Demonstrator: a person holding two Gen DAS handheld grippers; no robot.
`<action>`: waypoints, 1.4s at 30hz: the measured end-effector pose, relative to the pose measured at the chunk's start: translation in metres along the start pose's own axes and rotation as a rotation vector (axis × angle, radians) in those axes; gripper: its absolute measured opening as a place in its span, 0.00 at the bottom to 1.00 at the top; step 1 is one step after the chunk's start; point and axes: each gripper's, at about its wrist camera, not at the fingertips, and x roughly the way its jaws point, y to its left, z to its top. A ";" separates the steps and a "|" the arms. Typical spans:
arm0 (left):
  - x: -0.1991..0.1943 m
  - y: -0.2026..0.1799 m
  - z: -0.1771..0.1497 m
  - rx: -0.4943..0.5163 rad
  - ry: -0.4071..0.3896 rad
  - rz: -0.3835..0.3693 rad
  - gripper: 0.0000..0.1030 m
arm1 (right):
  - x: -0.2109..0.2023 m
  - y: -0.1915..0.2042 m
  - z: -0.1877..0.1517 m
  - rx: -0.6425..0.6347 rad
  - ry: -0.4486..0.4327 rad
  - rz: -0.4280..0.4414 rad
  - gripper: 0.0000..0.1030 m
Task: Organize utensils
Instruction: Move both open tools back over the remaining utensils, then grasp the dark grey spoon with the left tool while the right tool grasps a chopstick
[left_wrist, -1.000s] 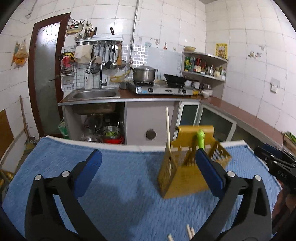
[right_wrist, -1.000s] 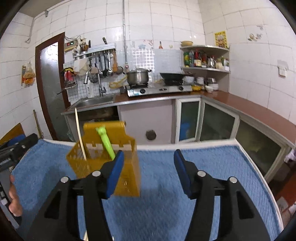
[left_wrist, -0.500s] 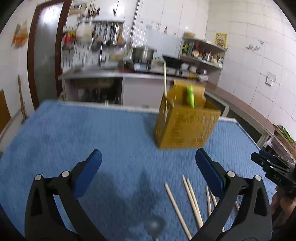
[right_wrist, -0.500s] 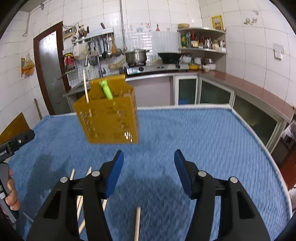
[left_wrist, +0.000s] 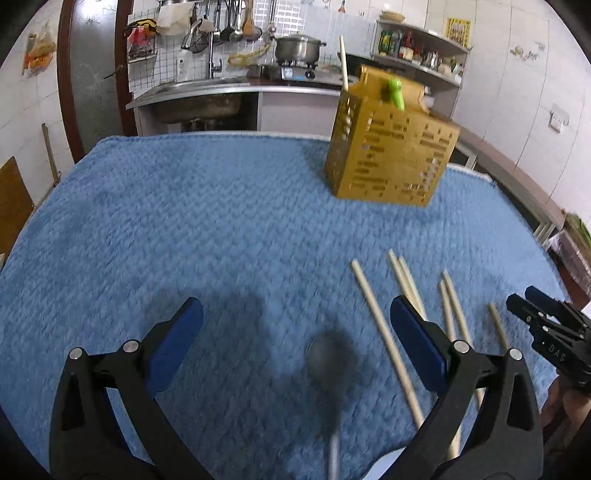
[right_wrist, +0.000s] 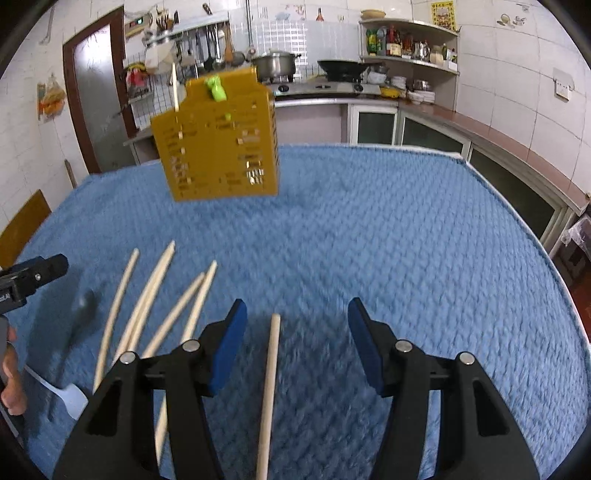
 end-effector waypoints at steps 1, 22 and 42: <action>0.002 0.000 -0.002 0.004 0.013 0.002 0.95 | 0.002 0.000 -0.001 0.003 0.008 0.001 0.55; 0.028 -0.017 -0.027 0.084 0.147 0.026 0.71 | 0.021 0.014 -0.014 -0.036 0.106 -0.015 0.27; 0.031 -0.023 -0.021 0.117 0.147 0.029 0.33 | 0.026 0.009 -0.005 0.019 0.148 0.028 0.07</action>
